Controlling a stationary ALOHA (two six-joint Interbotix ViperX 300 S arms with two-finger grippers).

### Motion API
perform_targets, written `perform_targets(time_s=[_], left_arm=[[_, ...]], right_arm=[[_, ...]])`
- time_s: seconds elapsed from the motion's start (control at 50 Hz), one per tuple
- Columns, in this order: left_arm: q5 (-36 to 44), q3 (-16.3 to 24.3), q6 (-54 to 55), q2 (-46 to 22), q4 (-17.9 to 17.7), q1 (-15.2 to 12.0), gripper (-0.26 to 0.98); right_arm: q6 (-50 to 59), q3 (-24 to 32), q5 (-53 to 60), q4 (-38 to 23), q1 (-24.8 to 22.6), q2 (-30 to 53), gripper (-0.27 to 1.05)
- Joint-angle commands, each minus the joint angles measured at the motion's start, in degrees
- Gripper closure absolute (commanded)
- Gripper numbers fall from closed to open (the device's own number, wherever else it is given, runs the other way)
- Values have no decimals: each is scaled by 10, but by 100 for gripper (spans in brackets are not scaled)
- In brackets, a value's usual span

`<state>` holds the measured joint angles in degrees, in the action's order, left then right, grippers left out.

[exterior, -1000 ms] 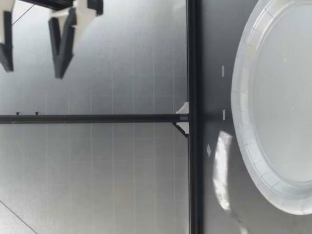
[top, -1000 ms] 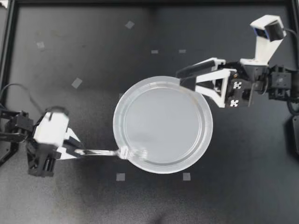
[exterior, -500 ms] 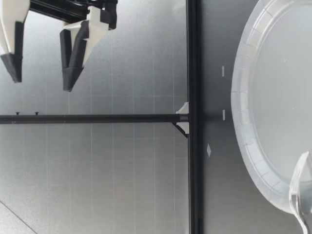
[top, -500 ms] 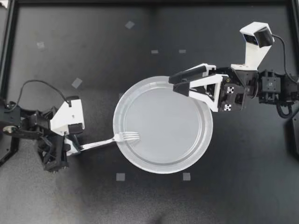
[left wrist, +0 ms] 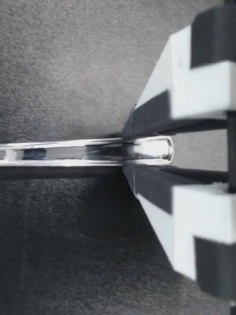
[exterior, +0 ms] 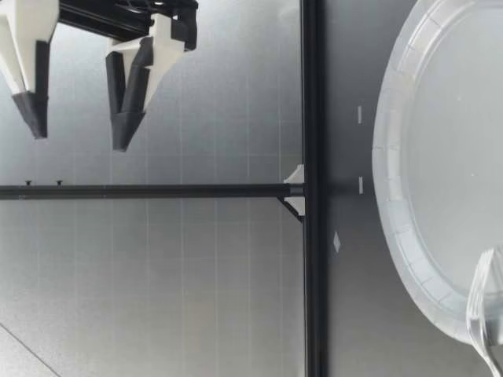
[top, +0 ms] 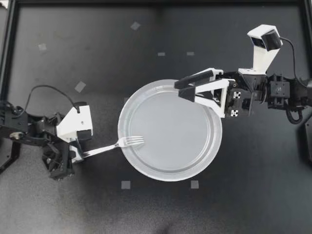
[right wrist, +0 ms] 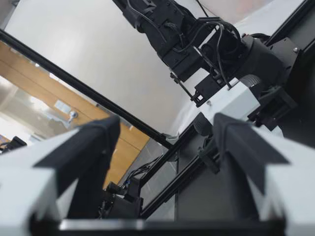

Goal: Pick up the fork and place it on the plate.

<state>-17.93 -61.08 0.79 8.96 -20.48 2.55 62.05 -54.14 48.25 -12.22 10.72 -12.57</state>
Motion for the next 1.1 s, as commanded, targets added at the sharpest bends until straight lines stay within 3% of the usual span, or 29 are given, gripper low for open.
perform_targets(time_s=[0.0, 0.1, 0.18, 0.56, 1.08], left_arm=[[0, 12, -1, -3, 1, -2, 35], [-1, 16, -2, -8, 2, -2, 11], [-1, 17, -2, -8, 2, -2, 1], [-1, 15, -4, 34, 8, -4, 4], [-1, 18, -3, 19, 15, -4, 4]], right_arm=[[-2, 14, 6, 2, -4, -4, 3], [-2, 14, 6, 1, -4, -4, 3], [-2, 14, 6, 2, -4, -4, 3], [-2, 14, 6, 2, -9, -4, 3], [-2, 12, 3, 2, -14, -1, 3]])
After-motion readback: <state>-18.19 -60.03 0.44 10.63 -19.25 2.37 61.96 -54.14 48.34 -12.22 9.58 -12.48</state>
